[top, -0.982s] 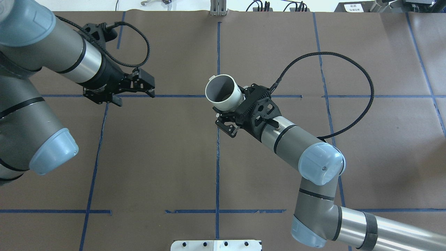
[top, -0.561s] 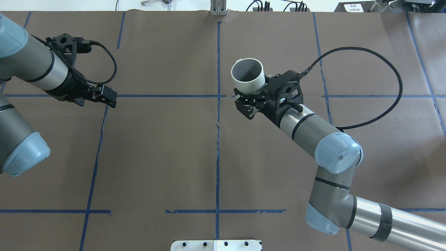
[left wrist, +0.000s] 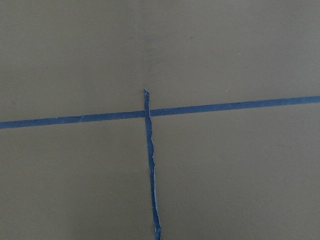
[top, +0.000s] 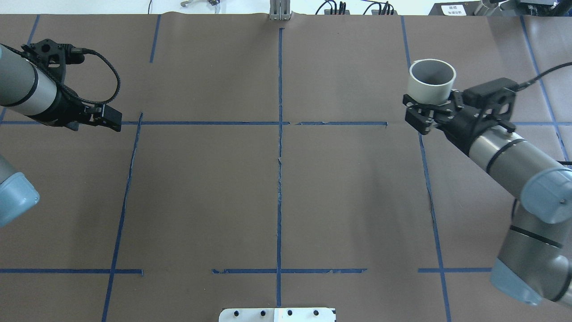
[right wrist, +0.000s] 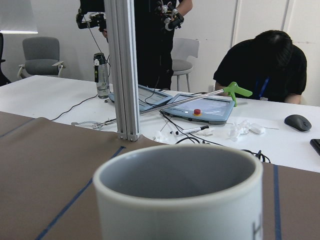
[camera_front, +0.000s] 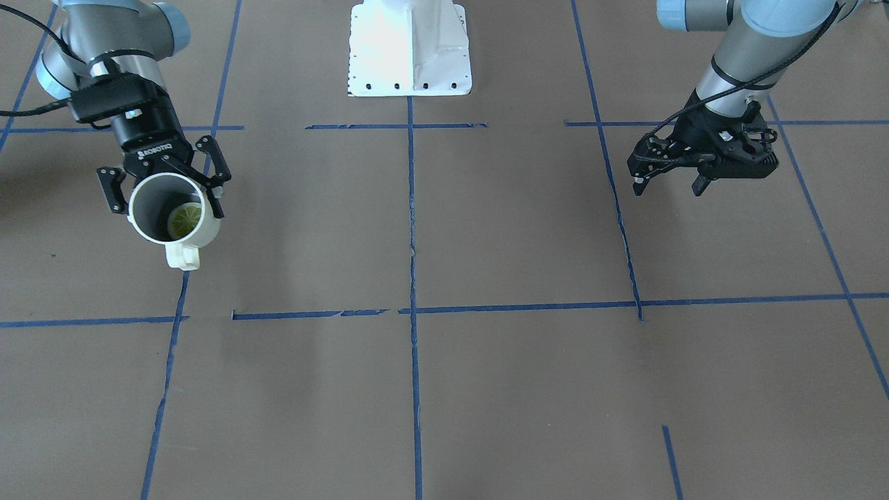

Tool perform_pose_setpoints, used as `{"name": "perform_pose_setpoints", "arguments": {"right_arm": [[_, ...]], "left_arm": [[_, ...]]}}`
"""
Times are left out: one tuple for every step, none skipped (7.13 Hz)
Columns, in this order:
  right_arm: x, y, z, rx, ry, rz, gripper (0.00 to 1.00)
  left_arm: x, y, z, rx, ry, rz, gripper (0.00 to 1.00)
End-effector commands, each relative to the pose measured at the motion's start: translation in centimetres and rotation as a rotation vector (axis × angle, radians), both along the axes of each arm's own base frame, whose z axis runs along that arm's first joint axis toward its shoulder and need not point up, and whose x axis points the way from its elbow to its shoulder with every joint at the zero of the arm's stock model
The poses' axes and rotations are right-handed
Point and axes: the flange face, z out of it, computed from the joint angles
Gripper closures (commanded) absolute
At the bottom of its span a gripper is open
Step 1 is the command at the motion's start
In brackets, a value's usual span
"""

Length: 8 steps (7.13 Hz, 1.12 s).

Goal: Left arm hands cup to right arm to dump lemon

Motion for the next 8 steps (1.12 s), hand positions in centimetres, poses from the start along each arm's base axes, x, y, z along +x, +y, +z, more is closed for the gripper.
{"name": "perform_pose_setpoints", "arguments": {"right_arm": [[7.8,4.6,6.9,-0.057,-0.058,0.023,0.82],[11.6,7.1,11.0,-0.042,-0.081,0.024,0.84],[14.0,8.6,16.1,-0.014,-0.126,0.023,0.85],[15.8,9.8,20.9,0.020,-0.186,0.022,0.86],[18.3,10.9,25.5,0.030,-0.208,0.039,0.87],[20.2,11.8,28.3,0.001,-0.280,0.056,0.89],[22.4,12.6,30.6,-0.015,-0.343,0.083,0.90],[24.0,13.6,32.4,-0.045,-0.422,0.094,0.90]], "left_arm": [[0.3,0.0,-0.6,-0.014,0.012,-0.021,0.00],[0.4,0.0,-0.7,-0.015,0.012,-0.026,0.00],[0.8,0.1,-0.6,-0.025,0.011,-0.028,0.00],[0.9,0.1,-0.5,-0.025,0.010,-0.025,0.00],[0.9,0.1,-0.5,-0.026,0.011,-0.024,0.00],[0.9,0.1,-0.5,-0.026,0.011,-0.024,0.00],[1.0,0.0,-0.6,-0.025,0.012,-0.024,0.00],[1.2,-0.2,-1.1,-0.019,0.016,-0.026,0.00]]}}
